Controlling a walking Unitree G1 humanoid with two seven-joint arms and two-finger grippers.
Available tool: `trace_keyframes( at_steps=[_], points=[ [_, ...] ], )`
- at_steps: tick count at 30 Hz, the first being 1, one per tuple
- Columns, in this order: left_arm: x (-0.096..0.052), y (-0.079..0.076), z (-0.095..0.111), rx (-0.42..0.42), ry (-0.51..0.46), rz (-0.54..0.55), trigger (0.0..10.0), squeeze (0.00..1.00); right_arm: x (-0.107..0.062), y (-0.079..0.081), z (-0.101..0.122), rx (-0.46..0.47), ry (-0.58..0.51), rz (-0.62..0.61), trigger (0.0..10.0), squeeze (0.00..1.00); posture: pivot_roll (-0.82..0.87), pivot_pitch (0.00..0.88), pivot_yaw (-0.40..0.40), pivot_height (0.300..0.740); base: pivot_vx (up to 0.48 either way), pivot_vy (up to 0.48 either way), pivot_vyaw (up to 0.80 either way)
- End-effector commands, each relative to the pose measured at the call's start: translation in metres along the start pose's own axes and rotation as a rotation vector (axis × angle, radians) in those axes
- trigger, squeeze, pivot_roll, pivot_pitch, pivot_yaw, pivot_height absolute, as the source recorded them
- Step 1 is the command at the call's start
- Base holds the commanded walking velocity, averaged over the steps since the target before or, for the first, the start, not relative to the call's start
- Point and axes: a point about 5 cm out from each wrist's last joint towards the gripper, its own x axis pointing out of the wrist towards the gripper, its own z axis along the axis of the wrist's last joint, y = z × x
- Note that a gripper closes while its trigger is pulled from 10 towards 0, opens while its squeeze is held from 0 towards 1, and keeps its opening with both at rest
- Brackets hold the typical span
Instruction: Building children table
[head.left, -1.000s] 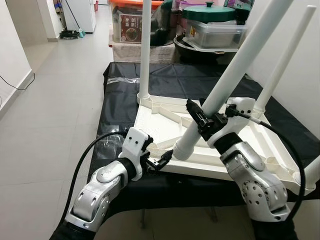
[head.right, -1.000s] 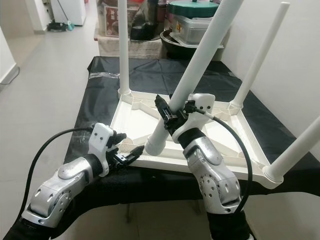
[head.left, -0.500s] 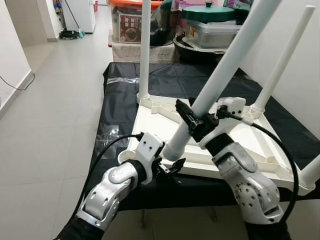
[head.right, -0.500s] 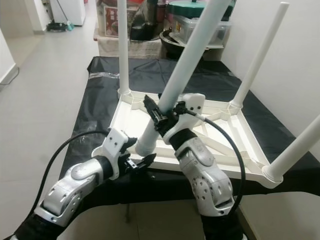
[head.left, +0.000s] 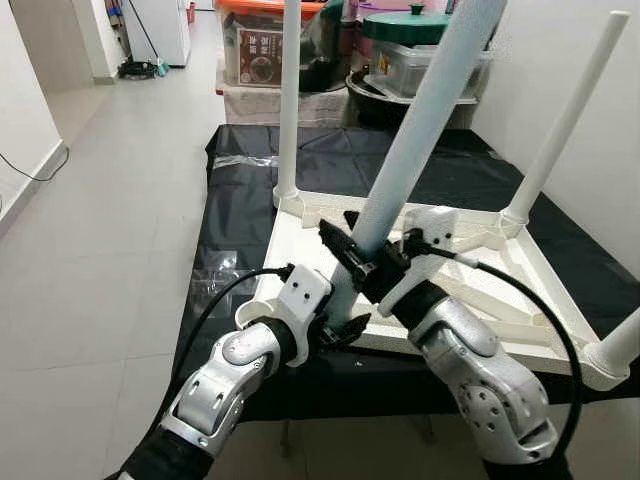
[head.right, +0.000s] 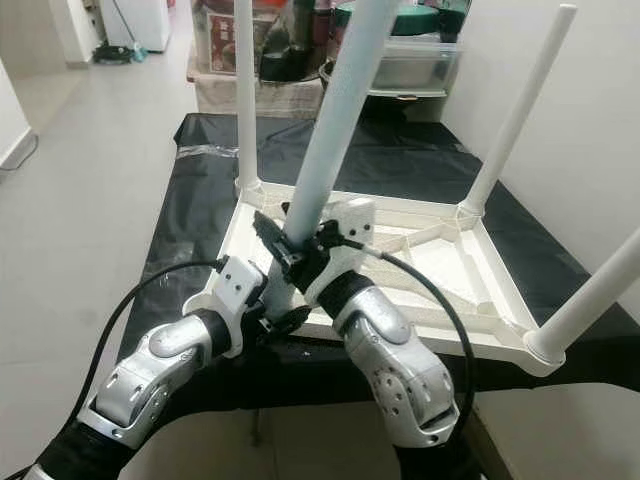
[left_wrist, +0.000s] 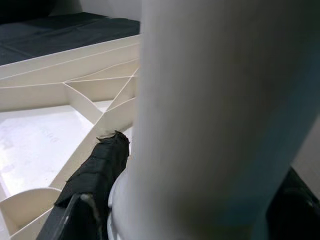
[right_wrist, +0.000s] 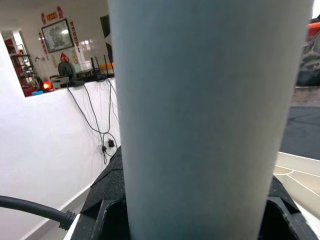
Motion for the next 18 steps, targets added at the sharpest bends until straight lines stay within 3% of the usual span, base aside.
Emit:
trace_keyframes(
  at_steps=[1, 6, 7, 9, 10, 14, 15, 18],
  points=[
    [0.0015, -0.0036, -0.0027, 0.01, -0.004, -0.015, 0.0, 0.0, -0.0009, 0.0033, 0.0018, 0.001, -0.005, 0.015, 10.0, 0.0, 0.08, 0.018, -0.091, 0.74, 0.0, 0.0, 0.0],
    [0.0018, -0.0026, -0.0039, 0.037, -0.005, -0.005, 0.0, 0.0, -0.0008, 0.001, 0.0022, 0.002, -0.008, 0.002, 10.0, 0.0, 0.08, 0.018, -0.091, 0.74, 0.0, 0.0, 0.0],
    [0.002, -0.0022, -0.0046, 0.047, 0.003, -0.005, 2.5, 0.0, -0.0008, -0.0003, 0.0024, 0.002, -0.009, -0.006, 10.0, 0.0, 0.08, 0.018, -0.091, 0.74, 0.0, 0.0, 0.0],
    [0.002, -0.0022, -0.0046, 0.047, 0.003, -0.005, 2.5, 0.0, -0.0008, -0.0003, 0.0024, 0.002, -0.009, -0.006, 10.0, 0.0, 0.08, 0.018, -0.091, 0.74, 0.0, 0.0, 0.0],
    [0.002, -0.0026, -0.006, 0.074, 0.013, -0.01, 10.0, 0.0, -0.0011, -0.0019, 0.0016, -0.007, -0.003, -0.008, 10.0, 1.0, 0.08, 0.018, -0.091, 0.74, 0.0, 0.0, 0.0],
    [0.0018, -0.0033, -0.0067, 0.091, 0.016, -0.016, 10.0, 0.0, -0.0014, -0.0022, 0.0007, -0.009, 0.005, -0.007, 10.0, 1.0, 0.08, 0.018, -0.091, 0.74, 0.0, 0.0, 0.0],
    [0.0016, -0.0031, -0.0074, 0.093, 0.016, -0.011, 10.0, 0.0, -0.0014, -0.001, -0.001, -0.004, 0.017, 0.003, 10.0, 0.0, 0.08, 0.018, -0.091, 0.74, 0.0, 0.0, 0.0],
    [0.0014, -0.0027, -0.0077, 0.099, 0.014, -0.008, 10.0, 0.0, -0.0014, -0.0003, -0.0021, 0.0, 0.024, 0.009, 10.0, 0.0, 0.08, 0.018, -0.091, 0.74, 0.0, 0.0, 0.0]
  ],
)
